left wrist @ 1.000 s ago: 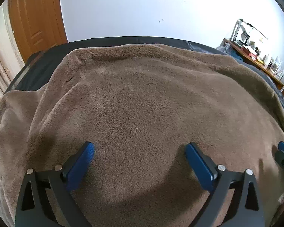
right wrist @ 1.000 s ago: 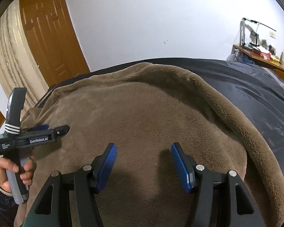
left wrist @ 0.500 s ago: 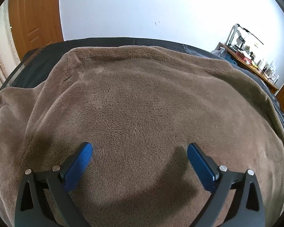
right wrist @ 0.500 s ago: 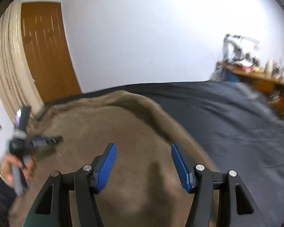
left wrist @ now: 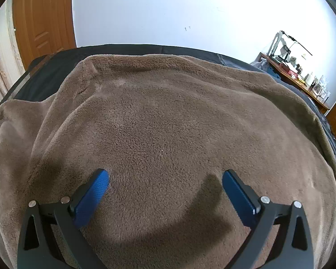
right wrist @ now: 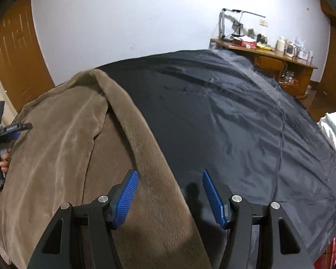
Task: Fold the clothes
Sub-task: 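Grasp the blanket edge with the right gripper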
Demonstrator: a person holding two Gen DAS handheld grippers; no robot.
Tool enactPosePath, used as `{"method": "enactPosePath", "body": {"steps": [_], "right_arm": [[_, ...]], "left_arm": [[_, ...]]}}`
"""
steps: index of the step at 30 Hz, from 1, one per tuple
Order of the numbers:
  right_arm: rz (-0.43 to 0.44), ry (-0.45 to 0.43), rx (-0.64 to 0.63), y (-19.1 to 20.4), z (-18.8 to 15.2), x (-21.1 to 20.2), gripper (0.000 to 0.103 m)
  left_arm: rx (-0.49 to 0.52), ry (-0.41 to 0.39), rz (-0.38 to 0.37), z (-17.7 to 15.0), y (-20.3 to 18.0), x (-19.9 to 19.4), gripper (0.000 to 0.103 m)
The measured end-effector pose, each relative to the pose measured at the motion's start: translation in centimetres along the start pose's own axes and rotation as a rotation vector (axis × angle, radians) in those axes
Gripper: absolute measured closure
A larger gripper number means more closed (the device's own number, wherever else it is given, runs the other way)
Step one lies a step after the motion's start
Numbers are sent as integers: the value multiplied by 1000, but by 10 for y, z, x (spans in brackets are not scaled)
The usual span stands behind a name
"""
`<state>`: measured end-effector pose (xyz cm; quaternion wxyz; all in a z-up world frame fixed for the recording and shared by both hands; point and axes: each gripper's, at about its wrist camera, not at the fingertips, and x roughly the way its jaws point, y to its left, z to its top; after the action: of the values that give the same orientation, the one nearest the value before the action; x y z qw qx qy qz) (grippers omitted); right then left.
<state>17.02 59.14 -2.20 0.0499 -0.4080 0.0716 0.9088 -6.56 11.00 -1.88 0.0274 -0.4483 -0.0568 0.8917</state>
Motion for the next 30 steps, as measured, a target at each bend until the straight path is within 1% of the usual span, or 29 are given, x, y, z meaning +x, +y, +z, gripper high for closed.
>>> {"method": "enactPosePath", "body": {"steps": [3,8,9,10,11,12,14,15,18,20,22,23,24,26,28,29,30], "right_arm": [[16,7,-22,-7,-6,3,41],[66,33,-44,-3,-12,11,42],[63,35,-57,0,-13,11,46],[63,38,-67,1,-13,12,57],[59,40,-73,4,-12,12,66],[50,44,-73,4,-11,12,79],[30,45,-76,5,-9,12,89],[5,42,-85,6,-5,11,92],[-112,22,-121,5,11,10,94],[-237,-27,-148,1,28,6,101],[-350,-76,-168,-3,45,2,101],[-370,-95,-154,-9,56,0,101],[-369,-108,-132,-16,67,-3,101],[-244,-94,-59,-31,78,-5,101],[-120,-66,-25,-38,77,-5,100],[-76,-53,-19,-40,75,-5,100],[-78,-43,-42,-38,69,-4,100]], "left_arm": [[-3,-1,-3,0,1,0,1],[-8,-2,-9,-1,2,-2,1],[-8,-1,-8,-1,2,-1,1],[-7,-1,-7,-1,1,-1,1],[-6,0,-6,-1,1,0,1],[-5,1,-4,-1,1,0,1],[-3,2,-2,-1,0,0,1],[-3,2,-2,-1,0,0,1],[-1,3,0,-1,0,0,1],[0,4,1,-1,-1,0,1],[1,5,2,-1,-1,0,1],[2,5,3,-1,-1,0,1],[3,6,4,-1,-1,0,1],[3,6,2,-1,-1,0,1],[3,6,0,-1,-1,0,1],[5,8,3,-1,-1,0,1],[9,10,8,-2,-2,0,1]]}}
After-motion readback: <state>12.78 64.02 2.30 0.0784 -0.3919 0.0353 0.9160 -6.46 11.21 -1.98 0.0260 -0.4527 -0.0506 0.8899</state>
